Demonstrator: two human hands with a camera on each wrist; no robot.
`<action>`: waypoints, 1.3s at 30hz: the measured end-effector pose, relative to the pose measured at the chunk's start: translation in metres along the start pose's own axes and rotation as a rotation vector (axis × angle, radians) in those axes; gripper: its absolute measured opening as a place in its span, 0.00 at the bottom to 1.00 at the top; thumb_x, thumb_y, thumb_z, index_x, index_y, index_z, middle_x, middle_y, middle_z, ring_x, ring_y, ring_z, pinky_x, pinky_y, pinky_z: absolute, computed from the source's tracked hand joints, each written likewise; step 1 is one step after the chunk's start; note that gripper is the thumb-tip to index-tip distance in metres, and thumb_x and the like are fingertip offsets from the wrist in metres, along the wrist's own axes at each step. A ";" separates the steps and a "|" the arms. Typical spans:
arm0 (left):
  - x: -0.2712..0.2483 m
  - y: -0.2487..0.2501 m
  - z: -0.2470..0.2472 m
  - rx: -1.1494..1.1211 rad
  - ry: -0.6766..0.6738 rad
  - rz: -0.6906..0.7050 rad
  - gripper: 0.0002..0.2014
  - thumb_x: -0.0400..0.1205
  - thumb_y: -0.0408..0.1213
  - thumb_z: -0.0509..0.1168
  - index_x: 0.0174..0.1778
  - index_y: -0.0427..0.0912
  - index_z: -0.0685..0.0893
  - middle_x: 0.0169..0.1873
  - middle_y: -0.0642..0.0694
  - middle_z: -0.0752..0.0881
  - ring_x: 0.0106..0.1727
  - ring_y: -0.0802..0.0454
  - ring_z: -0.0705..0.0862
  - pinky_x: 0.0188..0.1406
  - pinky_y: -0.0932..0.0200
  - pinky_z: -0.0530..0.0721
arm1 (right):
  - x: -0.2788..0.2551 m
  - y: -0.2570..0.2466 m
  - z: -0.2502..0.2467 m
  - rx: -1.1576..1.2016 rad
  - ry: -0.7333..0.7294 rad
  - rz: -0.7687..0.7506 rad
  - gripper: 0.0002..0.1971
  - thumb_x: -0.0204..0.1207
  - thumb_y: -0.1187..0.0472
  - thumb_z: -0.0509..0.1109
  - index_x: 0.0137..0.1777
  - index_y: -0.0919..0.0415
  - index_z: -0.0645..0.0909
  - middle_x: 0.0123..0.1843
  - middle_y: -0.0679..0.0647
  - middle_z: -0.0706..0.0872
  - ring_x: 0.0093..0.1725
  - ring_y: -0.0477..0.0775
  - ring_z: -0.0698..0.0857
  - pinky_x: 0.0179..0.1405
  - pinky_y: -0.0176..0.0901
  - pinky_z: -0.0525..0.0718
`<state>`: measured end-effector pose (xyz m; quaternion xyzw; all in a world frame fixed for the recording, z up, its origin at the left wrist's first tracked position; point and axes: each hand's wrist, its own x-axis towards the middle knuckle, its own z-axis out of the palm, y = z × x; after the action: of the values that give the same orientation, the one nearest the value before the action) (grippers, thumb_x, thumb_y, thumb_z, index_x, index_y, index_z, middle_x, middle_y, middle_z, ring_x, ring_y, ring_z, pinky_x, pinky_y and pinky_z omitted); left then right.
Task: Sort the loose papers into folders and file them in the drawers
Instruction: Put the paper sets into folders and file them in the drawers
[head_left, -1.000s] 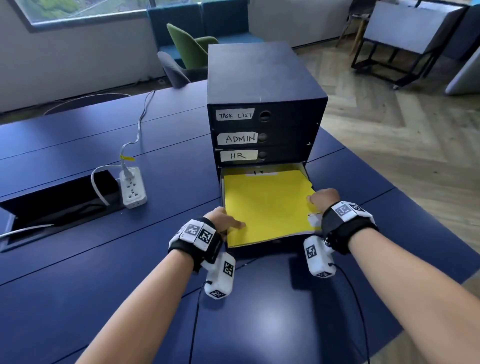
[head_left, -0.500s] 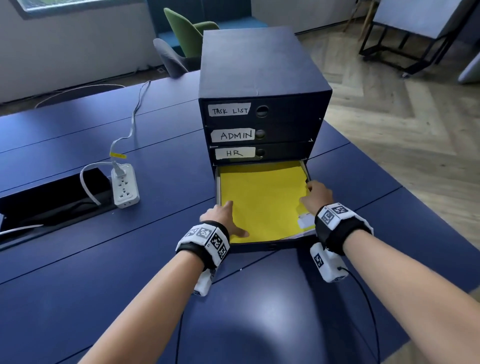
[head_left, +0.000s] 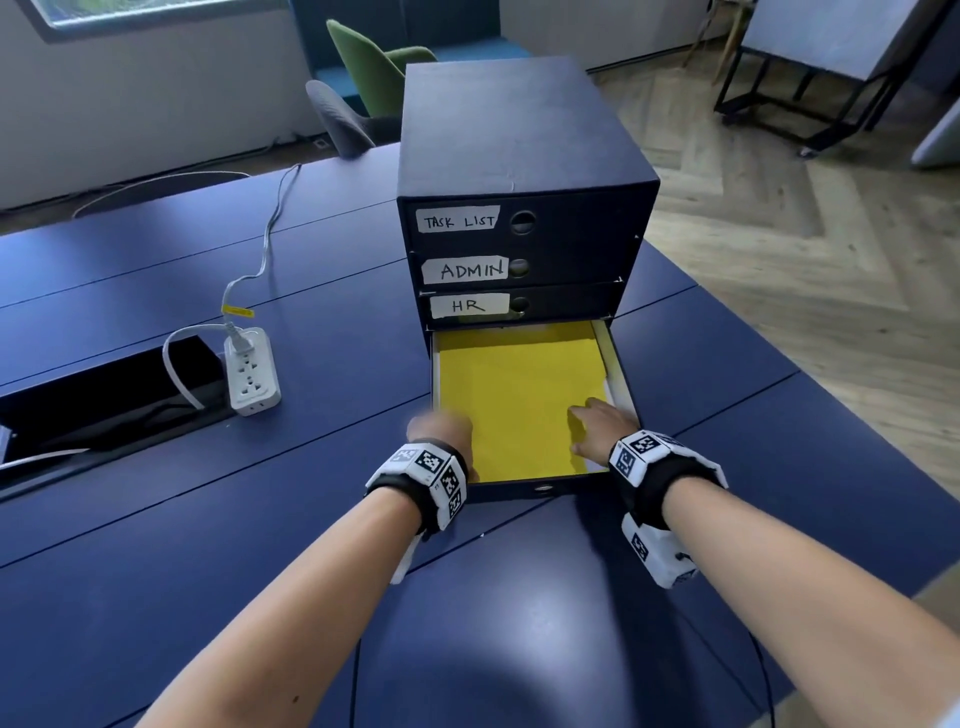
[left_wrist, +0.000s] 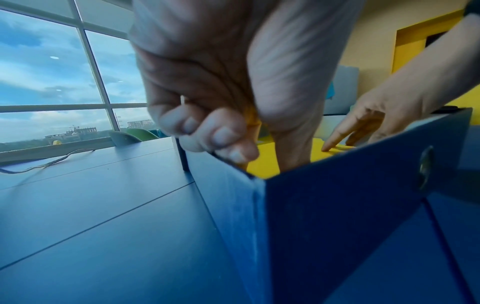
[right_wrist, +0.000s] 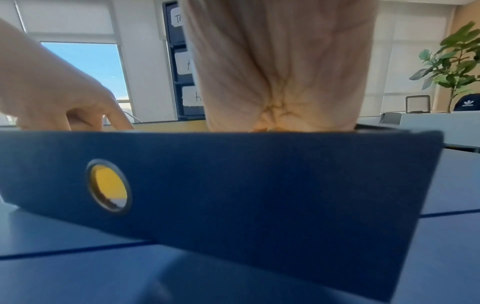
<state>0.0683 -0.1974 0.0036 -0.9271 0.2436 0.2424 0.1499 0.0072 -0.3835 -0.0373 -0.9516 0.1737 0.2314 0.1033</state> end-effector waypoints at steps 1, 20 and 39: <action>0.000 -0.001 -0.001 -0.007 0.000 0.009 0.21 0.73 0.52 0.72 0.55 0.43 0.82 0.51 0.47 0.85 0.52 0.48 0.84 0.40 0.57 0.77 | -0.001 0.001 0.000 -0.003 -0.007 0.005 0.25 0.77 0.54 0.67 0.74 0.57 0.68 0.73 0.59 0.69 0.69 0.65 0.73 0.65 0.52 0.75; 0.008 -0.019 0.024 0.020 0.011 0.255 0.12 0.81 0.38 0.62 0.60 0.48 0.77 0.58 0.43 0.74 0.59 0.45 0.76 0.63 0.45 0.68 | -0.007 -0.001 0.008 0.059 -0.017 0.039 0.29 0.73 0.68 0.70 0.72 0.53 0.65 0.73 0.63 0.61 0.70 0.74 0.66 0.64 0.61 0.76; 0.022 -0.031 -0.128 -0.376 0.983 0.090 0.40 0.78 0.43 0.67 0.82 0.46 0.51 0.82 0.44 0.49 0.83 0.45 0.48 0.79 0.44 0.44 | -0.056 -0.016 0.024 -0.102 0.390 -0.211 0.30 0.46 0.34 0.81 0.49 0.46 0.85 0.59 0.47 0.82 0.73 0.59 0.69 0.61 0.84 0.64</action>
<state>0.1495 -0.2304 0.1037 -0.9309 0.2768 -0.1752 -0.1615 -0.0432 -0.3462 -0.0298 -0.9952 0.0781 0.0397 0.0430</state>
